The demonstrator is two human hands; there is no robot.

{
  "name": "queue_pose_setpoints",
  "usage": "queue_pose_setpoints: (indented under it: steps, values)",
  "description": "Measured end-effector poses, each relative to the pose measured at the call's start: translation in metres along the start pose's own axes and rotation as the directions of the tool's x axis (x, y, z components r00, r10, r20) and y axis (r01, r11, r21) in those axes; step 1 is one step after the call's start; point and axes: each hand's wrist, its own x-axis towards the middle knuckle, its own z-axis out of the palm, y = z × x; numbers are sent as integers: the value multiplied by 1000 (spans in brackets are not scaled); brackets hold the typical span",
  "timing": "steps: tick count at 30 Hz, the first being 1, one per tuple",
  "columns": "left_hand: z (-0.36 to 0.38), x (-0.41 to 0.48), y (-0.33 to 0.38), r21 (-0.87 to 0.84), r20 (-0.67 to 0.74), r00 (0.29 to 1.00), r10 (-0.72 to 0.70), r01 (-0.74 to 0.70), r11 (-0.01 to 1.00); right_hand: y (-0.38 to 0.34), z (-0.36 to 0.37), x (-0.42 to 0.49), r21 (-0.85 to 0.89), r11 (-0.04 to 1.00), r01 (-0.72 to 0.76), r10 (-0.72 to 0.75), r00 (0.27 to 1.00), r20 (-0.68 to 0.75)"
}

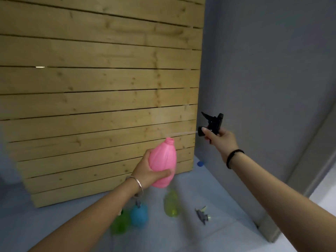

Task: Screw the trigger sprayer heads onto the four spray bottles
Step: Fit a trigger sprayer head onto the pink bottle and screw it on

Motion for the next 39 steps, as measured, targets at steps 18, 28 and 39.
queue_pose_setpoints:
  steps: [18,28,39]
  values:
    - [-39,-44,5,71,-30,997,-72,74,995,-32,18,-35,241,967,87,-113,989,99]
    - [-26,-44,9,186,100,995,-20,1,983,-21,22,-44,67,996,62,-81,942,325]
    - [-18,-43,22,160,98,994,42,-58,985,-16,42,-55,-92,993,76,-16,848,529]
